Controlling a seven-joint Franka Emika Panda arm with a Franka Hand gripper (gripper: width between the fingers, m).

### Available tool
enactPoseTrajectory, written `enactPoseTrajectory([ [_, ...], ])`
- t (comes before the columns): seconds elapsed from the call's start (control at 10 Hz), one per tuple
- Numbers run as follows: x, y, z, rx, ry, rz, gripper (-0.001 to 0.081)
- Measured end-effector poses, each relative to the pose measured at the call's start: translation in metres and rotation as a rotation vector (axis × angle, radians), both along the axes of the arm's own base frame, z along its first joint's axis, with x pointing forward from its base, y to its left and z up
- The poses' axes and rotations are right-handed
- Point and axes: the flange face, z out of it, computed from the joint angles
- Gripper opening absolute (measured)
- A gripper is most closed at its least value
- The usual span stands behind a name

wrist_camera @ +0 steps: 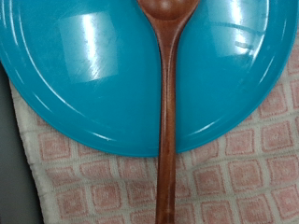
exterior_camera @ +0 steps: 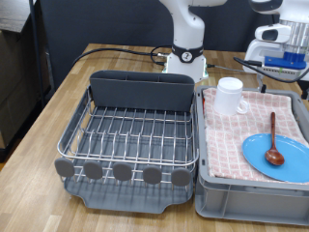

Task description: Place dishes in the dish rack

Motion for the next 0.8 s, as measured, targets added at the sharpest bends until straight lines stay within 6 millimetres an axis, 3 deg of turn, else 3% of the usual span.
enactPoseTrajectory([
  [0.8, 0.014, 0.019, -0.052, -0.01, -0.01, -0.036, 0.0803],
])
